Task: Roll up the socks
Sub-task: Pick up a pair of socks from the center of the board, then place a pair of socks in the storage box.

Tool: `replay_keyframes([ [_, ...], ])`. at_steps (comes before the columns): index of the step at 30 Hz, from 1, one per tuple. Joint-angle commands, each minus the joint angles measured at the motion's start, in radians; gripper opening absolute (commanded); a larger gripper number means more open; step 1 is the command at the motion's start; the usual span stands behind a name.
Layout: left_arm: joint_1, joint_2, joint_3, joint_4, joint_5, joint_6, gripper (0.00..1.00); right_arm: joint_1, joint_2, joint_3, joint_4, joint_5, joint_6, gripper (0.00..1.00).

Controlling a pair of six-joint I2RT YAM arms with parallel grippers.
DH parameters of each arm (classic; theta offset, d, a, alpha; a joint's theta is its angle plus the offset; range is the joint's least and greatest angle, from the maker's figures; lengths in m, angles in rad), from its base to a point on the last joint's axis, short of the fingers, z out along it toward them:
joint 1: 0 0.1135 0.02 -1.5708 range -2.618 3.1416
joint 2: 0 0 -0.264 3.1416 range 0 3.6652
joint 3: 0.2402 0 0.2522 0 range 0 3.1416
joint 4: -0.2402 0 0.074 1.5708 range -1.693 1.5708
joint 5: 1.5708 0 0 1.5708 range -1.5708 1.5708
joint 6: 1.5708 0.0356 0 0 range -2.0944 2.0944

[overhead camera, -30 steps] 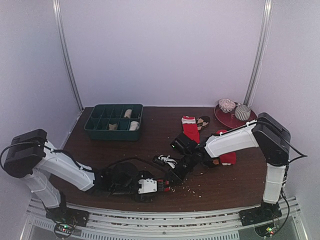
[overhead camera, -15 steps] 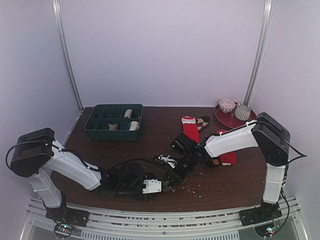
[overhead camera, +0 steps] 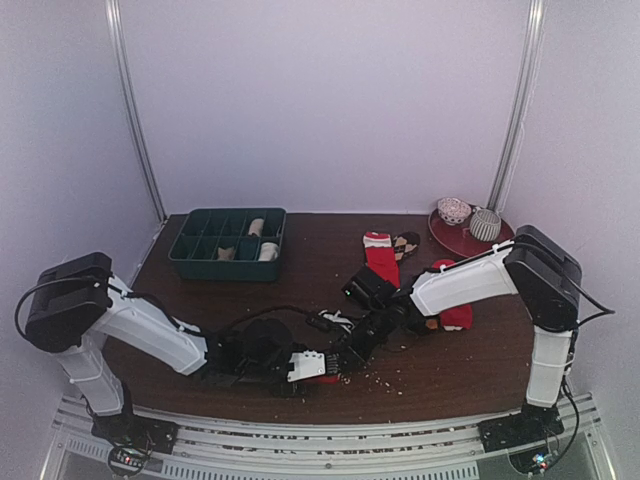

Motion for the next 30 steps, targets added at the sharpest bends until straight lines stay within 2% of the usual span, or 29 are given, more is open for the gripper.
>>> replay_keyframes([
  [1, 0.006, 0.047, -0.01, -0.106, 0.058, -0.049, 0.46, 0.009, 0.071, -0.073, -0.18, 0.12, 0.005, 0.12],
  [4, 0.006, 0.084, 0.002, -0.121, 0.102, -0.064, 0.38, 0.009, 0.071, -0.073, -0.178, 0.119, 0.006, 0.12],
  [5, 0.006, 0.096, 0.005, -0.124, 0.113, -0.069, 0.31, 0.009, 0.069, -0.073, -0.177, 0.118, 0.006, 0.12],
  [7, 0.006, 0.11, 0.011, -0.126, 0.122, -0.075, 0.05, 0.008, 0.068, -0.073, -0.175, 0.117, 0.005, 0.12],
  [8, 0.006, 0.115, 0.01, -0.124, 0.127, -0.074, 0.0, 0.009, 0.069, -0.072, -0.173, 0.118, 0.004, 0.12],
  [15, 0.02, 0.155, 0.026, -0.106, 0.135, -0.101, 0.0, 0.008, 0.049, -0.054, -0.154, 0.124, 0.013, 0.19],
  [16, 0.027, 0.157, 0.023, -0.088, 0.138, -0.117, 0.0, 0.008, 0.033, -0.051, -0.145, 0.125, 0.022, 0.22],
  [17, 0.037, 0.155, 0.018, -0.069, 0.138, -0.138, 0.0, 0.007, 0.01, -0.05, -0.136, 0.133, 0.028, 0.29],
  [18, 0.049, 0.149, 0.014, -0.05, 0.134, -0.163, 0.0, 0.004, -0.028, -0.051, -0.121, 0.143, 0.037, 0.4],
  [19, 0.063, 0.141, 0.012, -0.038, 0.134, -0.187, 0.0, -0.001, -0.065, -0.053, -0.112, 0.158, 0.047, 0.46],
  [23, 0.128, 0.084, 0.016, -0.025, 0.135, -0.274, 0.0, -0.04, -0.249, -0.074, -0.083, 0.207, 0.083, 0.51],
  [26, 0.184, 0.033, 0.048, -0.051, 0.145, -0.328, 0.0, -0.074, -0.414, -0.107, -0.039, 0.235, 0.113, 0.67],
  [27, 0.202, 0.014, 0.067, -0.068, 0.148, -0.342, 0.0, -0.084, -0.465, -0.12, -0.027, 0.244, 0.119, 0.69],
  [30, 0.258, -0.052, 0.135, -0.129, 0.149, -0.387, 0.0, -0.104, -0.602, -0.173, 0.002, 0.293, 0.138, 0.71],
])
